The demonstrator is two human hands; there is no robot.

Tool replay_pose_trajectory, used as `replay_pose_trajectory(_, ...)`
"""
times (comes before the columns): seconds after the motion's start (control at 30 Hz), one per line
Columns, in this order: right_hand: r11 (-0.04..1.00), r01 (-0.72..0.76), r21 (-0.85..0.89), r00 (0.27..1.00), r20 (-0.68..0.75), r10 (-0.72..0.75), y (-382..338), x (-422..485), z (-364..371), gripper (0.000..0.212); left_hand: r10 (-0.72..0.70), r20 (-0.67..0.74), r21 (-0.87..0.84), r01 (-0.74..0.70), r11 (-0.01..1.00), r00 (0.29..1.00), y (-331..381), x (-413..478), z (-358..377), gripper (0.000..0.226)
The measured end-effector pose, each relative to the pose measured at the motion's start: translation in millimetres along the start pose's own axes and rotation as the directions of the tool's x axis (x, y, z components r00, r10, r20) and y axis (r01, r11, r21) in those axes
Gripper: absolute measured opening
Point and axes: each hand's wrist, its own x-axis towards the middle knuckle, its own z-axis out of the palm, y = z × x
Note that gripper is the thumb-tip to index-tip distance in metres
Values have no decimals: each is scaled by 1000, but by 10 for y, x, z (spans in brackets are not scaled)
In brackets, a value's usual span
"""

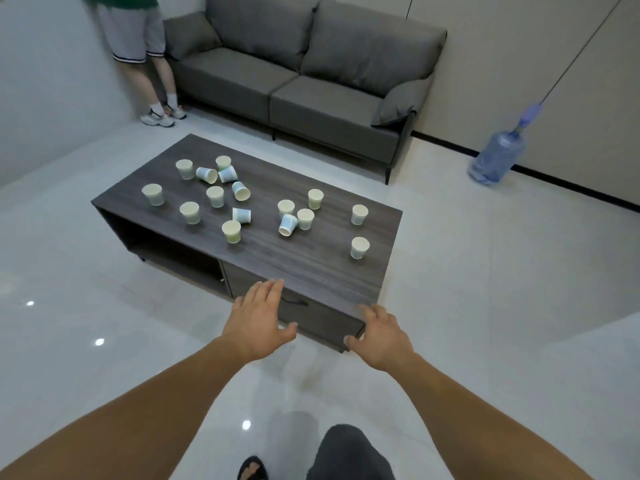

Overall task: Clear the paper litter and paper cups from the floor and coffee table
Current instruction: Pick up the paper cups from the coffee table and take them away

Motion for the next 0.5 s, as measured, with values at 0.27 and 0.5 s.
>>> replay_pose_trajectory(0.27, 988, -139, 60, 988, 83, 134, 168, 1372, -123, 75, 53, 140, -29, -50, 998, 989, -124, 1468, 71, 89)
replay_pose_trajectory(0.5, 973, -198, 116, 973, 139, 182, 260, 2874, -306, 75, 33, 295, -30, -25, 999, 955, -281, 2745, 333, 86)
